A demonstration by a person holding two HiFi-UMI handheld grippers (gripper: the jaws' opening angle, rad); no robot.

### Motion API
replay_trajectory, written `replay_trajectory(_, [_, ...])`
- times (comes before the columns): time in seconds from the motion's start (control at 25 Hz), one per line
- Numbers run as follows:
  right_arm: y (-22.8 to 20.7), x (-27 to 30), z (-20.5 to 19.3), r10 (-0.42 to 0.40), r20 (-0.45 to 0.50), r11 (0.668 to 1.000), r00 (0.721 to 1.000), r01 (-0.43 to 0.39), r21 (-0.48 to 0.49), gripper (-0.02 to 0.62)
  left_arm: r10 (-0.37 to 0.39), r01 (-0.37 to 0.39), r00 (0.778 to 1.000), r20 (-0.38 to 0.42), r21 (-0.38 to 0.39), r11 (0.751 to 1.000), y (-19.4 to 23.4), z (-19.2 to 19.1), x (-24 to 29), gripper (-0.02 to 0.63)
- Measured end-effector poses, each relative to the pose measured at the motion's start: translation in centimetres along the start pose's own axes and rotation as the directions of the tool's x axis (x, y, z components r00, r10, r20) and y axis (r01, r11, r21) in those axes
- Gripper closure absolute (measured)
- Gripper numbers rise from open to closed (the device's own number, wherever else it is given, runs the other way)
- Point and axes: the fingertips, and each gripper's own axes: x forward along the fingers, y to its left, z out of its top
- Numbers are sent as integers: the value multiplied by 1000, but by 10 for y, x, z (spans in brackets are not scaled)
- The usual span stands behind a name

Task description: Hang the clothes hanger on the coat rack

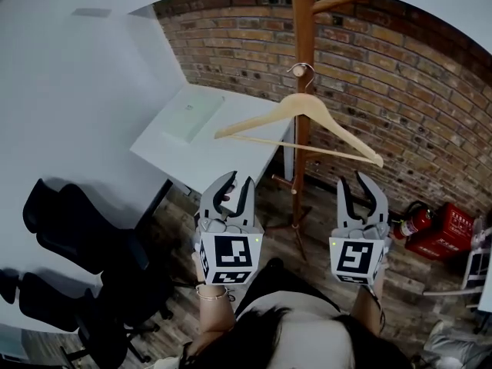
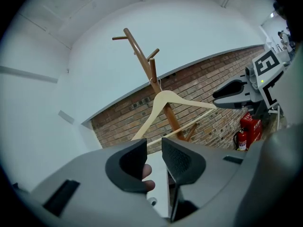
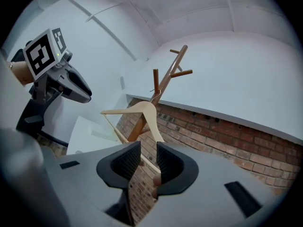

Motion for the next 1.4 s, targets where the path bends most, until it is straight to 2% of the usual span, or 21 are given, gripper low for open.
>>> replay_trajectory(0.28, [4, -7, 4, 21, 24, 999, 1000, -22, 39, 505, -13, 15, 999, 46, -40, 999, -6, 15, -16, 525])
replay_trajectory(0.68, [9, -21, 11, 10, 47, 995, 999, -15, 103, 534, -47, 59, 993, 107, -112, 992, -13, 25, -29, 560])
replay_trajectory(1.0, [31, -49, 22, 23, 55, 979, 998, -34, 202, 546, -104, 122, 987, 124, -146, 982, -20, 17, -56, 572])
replay_trajectory(1.4, [55, -98, 18, 44, 40, 950, 998, -54, 308, 549, -130, 152, 984, 126, -189, 970, -33, 3, -102, 584])
